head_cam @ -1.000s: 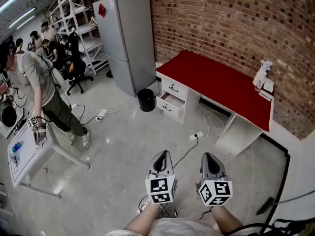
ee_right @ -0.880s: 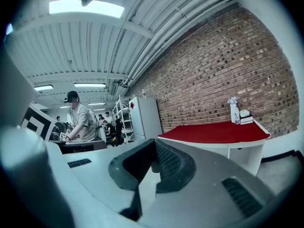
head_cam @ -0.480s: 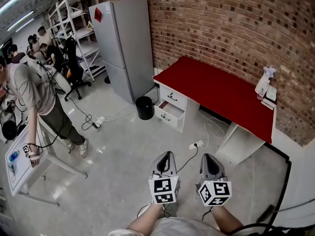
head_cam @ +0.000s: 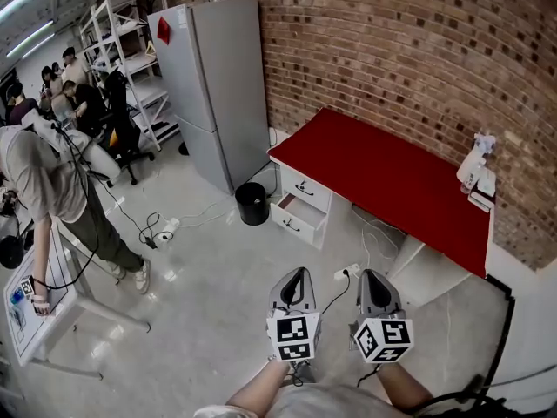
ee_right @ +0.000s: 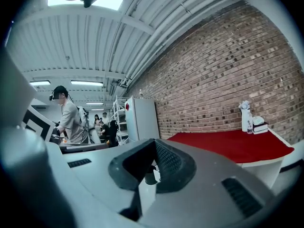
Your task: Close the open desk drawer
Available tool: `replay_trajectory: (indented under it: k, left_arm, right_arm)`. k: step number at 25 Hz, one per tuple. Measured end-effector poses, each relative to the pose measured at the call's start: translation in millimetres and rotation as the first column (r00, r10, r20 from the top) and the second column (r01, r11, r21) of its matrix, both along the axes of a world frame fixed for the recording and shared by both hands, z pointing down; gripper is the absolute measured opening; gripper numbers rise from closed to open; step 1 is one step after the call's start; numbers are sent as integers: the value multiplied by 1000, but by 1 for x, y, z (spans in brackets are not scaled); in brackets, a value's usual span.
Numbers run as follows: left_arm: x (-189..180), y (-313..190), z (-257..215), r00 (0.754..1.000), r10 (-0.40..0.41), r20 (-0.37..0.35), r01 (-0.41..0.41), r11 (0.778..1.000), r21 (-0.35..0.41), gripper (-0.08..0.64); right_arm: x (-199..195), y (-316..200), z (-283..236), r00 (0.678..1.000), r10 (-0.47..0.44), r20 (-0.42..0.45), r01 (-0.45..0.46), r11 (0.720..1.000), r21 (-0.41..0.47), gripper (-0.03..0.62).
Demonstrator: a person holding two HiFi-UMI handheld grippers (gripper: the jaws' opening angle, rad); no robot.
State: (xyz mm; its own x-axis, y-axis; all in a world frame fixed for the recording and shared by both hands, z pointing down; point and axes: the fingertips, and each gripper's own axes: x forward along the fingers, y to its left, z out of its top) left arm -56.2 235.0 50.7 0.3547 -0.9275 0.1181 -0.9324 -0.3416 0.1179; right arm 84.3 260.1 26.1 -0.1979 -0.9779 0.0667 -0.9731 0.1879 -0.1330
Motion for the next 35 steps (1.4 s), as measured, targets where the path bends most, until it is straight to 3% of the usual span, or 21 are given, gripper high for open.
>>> replay_trajectory:
  k: [5, 13, 22, 28, 35]
  left_arm:
    - [-16, -38, 2, 1000, -17, -21, 17, 1000, 1, 8]
    - [-24, -87, 20, 999, -17, -44, 17, 1000, -11, 8]
    - [-5, -114, 32, 999, 34, -29, -36, 999, -39, 8]
    - [20, -121, 32, 997, 74, -5, -74, 997, -35, 8]
    - [27, -149, 39, 999, 35, 26, -34, 998, -46, 8]
  right_arm:
    - [9, -40, 4, 999, 38, 3, -37, 999, -27, -2]
    - [-11, -94, 16, 999, 27, -37, -28, 999, -40, -2]
    - [26, -111, 29, 992, 123, -21, -124, 989, -78, -2]
    - [31, -125, 43, 994, 106, -11, -107, 988, -115, -2]
    - [26, -172, 50, 1000, 28, -6, -29, 994, -110, -2]
